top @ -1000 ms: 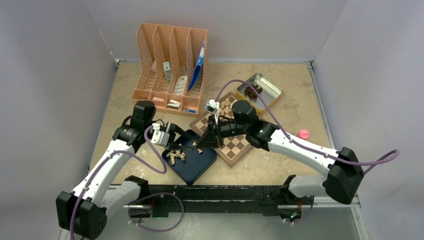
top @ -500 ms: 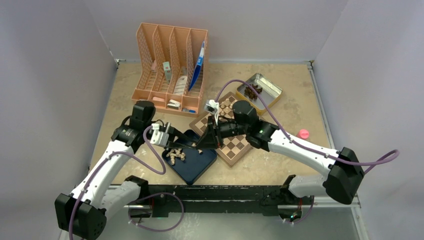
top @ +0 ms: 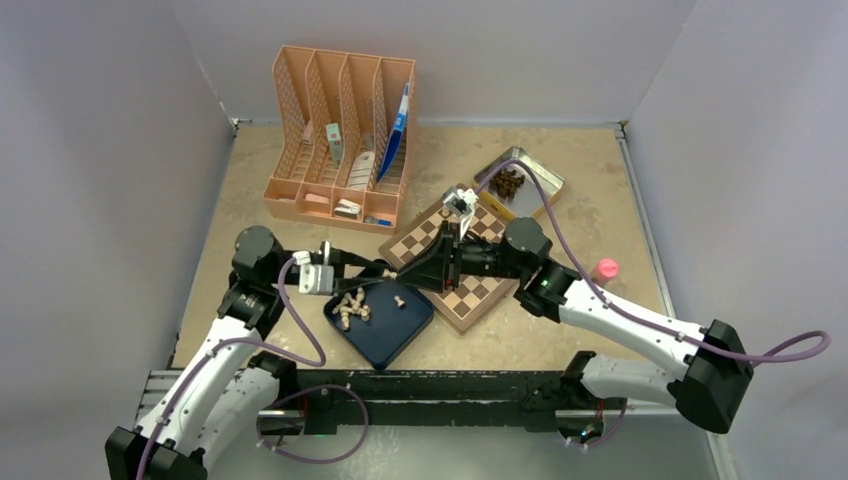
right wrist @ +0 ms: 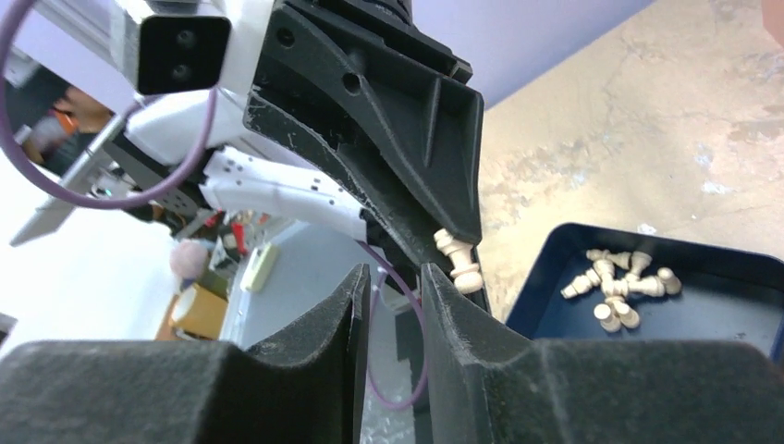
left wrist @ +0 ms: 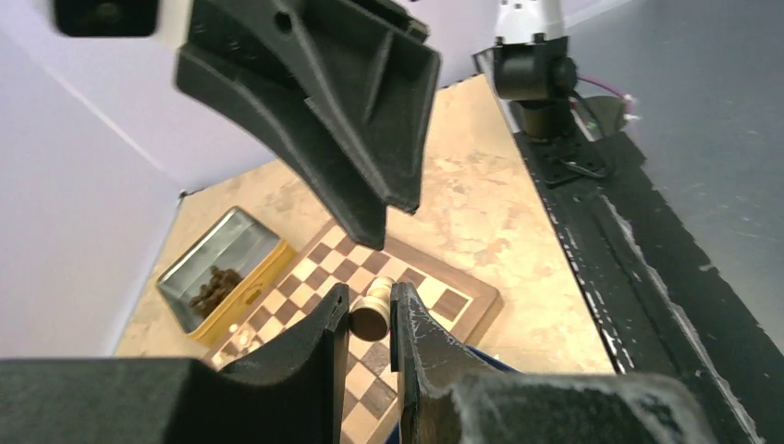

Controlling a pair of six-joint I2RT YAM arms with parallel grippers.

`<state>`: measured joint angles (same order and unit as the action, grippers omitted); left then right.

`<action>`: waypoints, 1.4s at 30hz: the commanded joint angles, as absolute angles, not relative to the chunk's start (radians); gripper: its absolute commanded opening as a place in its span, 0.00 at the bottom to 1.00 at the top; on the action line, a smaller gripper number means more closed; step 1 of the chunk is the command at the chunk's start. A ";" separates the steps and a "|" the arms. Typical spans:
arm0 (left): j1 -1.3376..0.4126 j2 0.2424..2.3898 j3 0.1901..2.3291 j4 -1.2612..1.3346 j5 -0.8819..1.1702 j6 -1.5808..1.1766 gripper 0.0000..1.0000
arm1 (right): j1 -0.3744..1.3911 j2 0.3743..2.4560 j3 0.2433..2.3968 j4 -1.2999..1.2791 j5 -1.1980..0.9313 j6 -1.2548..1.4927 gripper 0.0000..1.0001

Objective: Set up the chess pieces on the board
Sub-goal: Place the chess piece on the chessboard.

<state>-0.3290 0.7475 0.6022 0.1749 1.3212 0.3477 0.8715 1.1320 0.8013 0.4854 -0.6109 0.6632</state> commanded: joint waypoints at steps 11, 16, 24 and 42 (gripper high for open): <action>-0.333 0.693 0.461 0.829 1.049 -0.184 0.00 | 0.873 1.096 0.754 0.794 -0.400 0.944 0.43; -0.332 0.702 0.430 0.945 1.051 -0.255 0.00 | 0.873 1.137 0.766 0.842 -0.424 0.992 0.43; -0.333 0.709 0.424 0.995 1.044 -0.276 0.00 | 0.872 1.167 0.770 0.879 -0.451 1.048 0.43; -0.333 0.728 0.373 1.144 1.004 -0.319 0.00 | 0.873 1.205 0.755 1.001 -0.503 1.114 0.35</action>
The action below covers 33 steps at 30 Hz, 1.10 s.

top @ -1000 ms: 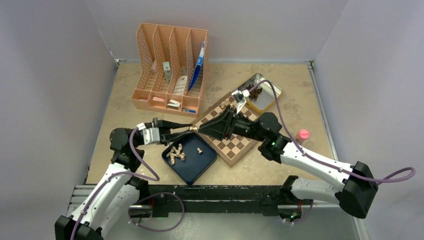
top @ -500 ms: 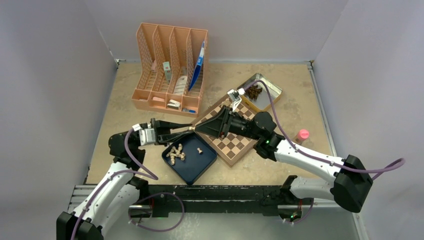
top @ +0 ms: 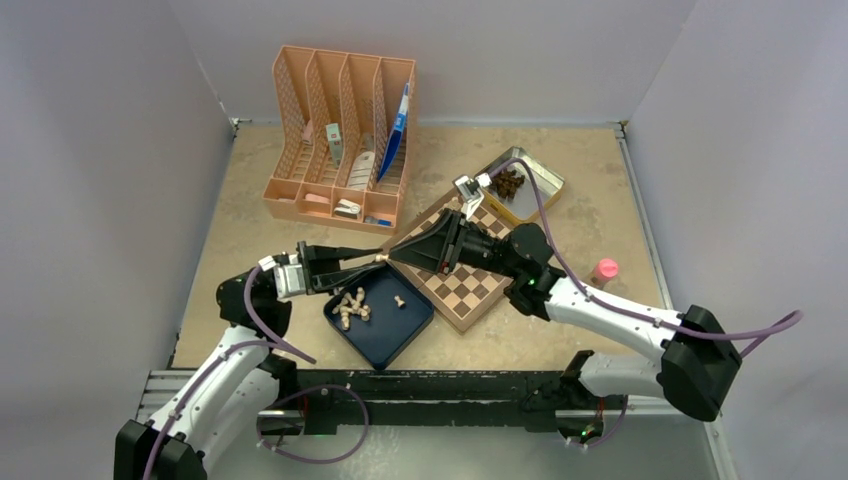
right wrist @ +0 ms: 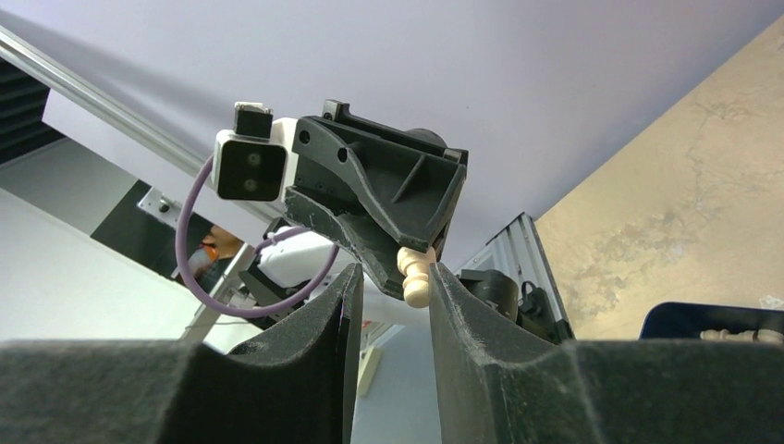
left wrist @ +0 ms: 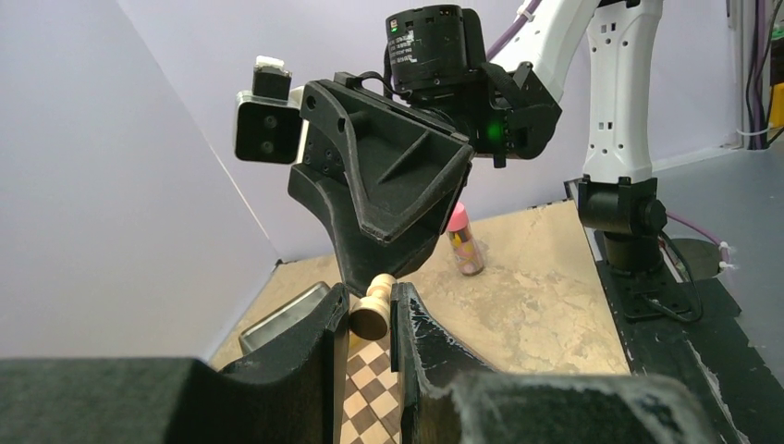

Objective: Set up the chess pieces on the board
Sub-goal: Place the chess piece on the chessboard.

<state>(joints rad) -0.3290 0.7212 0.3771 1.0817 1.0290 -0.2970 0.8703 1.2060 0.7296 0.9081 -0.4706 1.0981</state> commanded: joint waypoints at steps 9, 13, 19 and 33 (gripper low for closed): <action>-0.333 0.734 0.373 1.159 0.992 -0.319 0.00 | 0.873 1.238 0.768 0.973 -0.520 1.100 0.33; -0.333 0.736 0.370 1.160 0.986 -0.313 0.00 | 0.873 1.242 0.763 0.970 -0.524 1.099 0.32; -0.333 0.737 0.359 1.152 0.990 -0.299 0.00 | 0.872 1.229 0.742 0.991 -0.529 1.106 0.19; -0.332 0.629 0.483 0.487 0.941 -0.094 0.58 | 0.855 1.135 0.884 0.434 -0.216 0.729 0.10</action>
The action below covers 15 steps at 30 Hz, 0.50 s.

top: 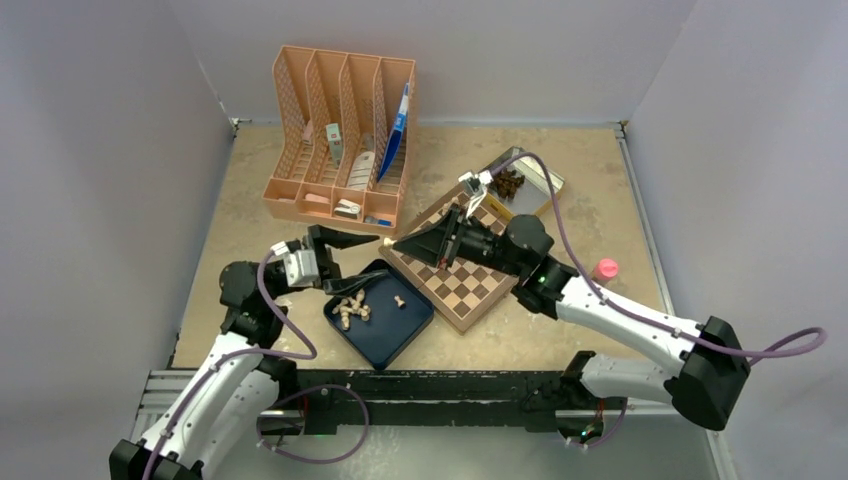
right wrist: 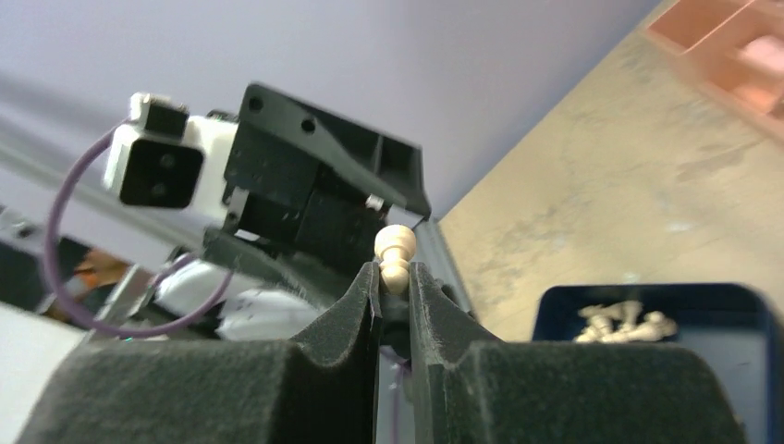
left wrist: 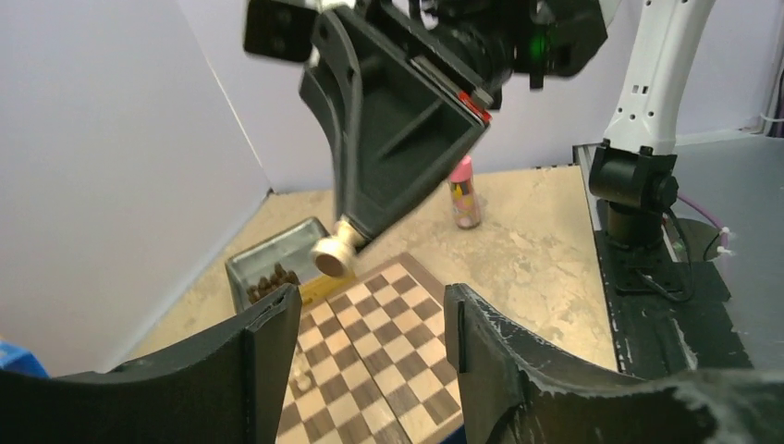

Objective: Set up the chess pieces on the board
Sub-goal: Place the chess piece on the chessboard.

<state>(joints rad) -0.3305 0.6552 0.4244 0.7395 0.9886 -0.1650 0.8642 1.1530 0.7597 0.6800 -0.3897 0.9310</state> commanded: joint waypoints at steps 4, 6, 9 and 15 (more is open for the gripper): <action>-0.333 0.620 0.505 0.341 0.908 -0.093 0.63 | 0.852 1.183 0.982 0.230 -0.067 0.590 0.10; -0.333 0.630 0.537 0.229 0.819 -0.127 0.65 | 0.851 1.220 1.027 0.145 0.020 0.534 0.10; -0.333 0.675 0.630 0.018 0.714 -0.122 0.67 | 0.851 1.289 1.103 0.023 0.148 0.458 0.10; -0.333 0.737 0.743 -0.245 0.620 -0.056 0.69 | 0.851 1.478 1.241 -0.219 0.387 0.381 0.11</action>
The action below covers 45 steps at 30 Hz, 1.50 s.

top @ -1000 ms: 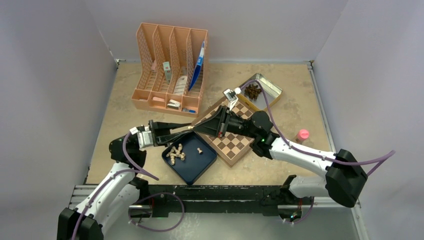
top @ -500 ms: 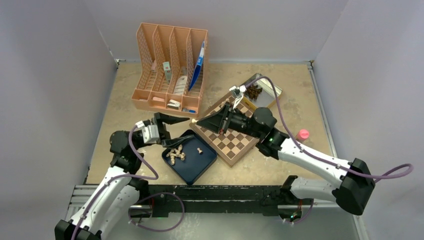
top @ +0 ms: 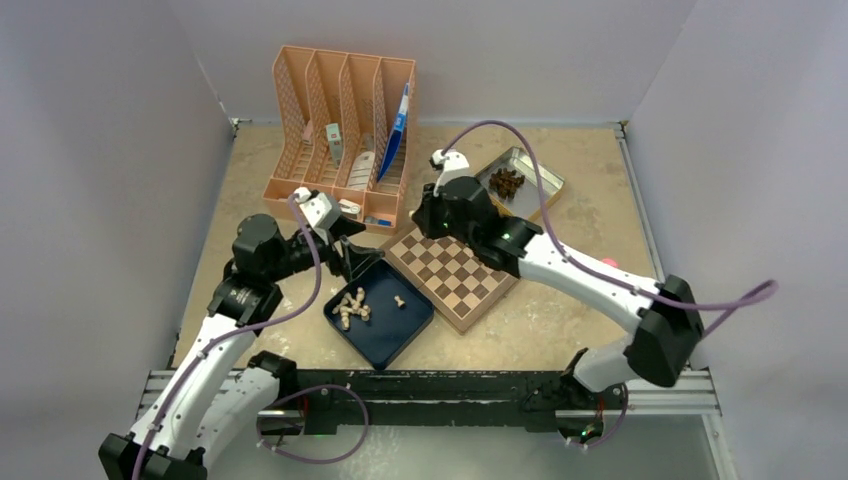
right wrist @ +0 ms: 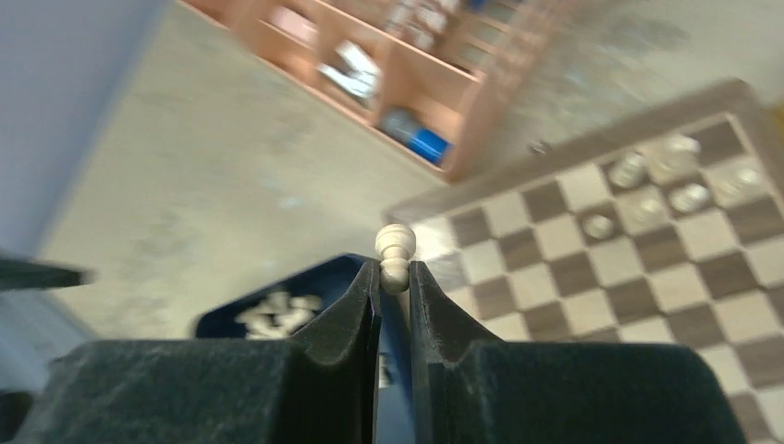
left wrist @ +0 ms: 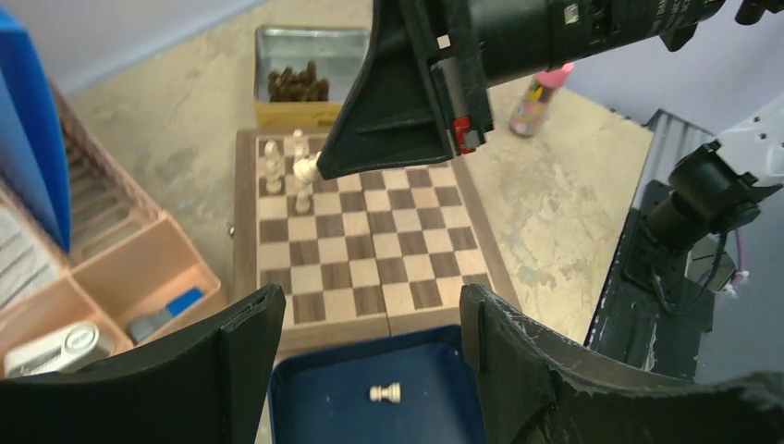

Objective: Set up the chess pieces on the board
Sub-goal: Place the chess piece on the chessboard.

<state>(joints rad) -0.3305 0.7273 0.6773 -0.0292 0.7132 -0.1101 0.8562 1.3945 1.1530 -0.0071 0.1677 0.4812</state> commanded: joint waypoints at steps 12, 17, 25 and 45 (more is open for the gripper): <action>-0.333 0.580 0.670 -0.232 0.461 -0.036 0.75 | 0.804 1.776 1.409 -0.341 0.422 0.306 0.14; -0.333 0.575 0.676 -0.247 0.470 -0.041 0.75 | 0.778 1.854 1.468 -0.379 0.406 0.293 0.15; -0.333 0.571 0.677 -0.259 0.466 -0.037 0.75 | 0.763 1.928 1.540 -0.419 0.382 0.282 0.18; -0.333 0.572 0.678 -0.268 0.442 -0.039 0.75 | 0.763 1.982 1.537 -0.438 0.333 0.278 0.23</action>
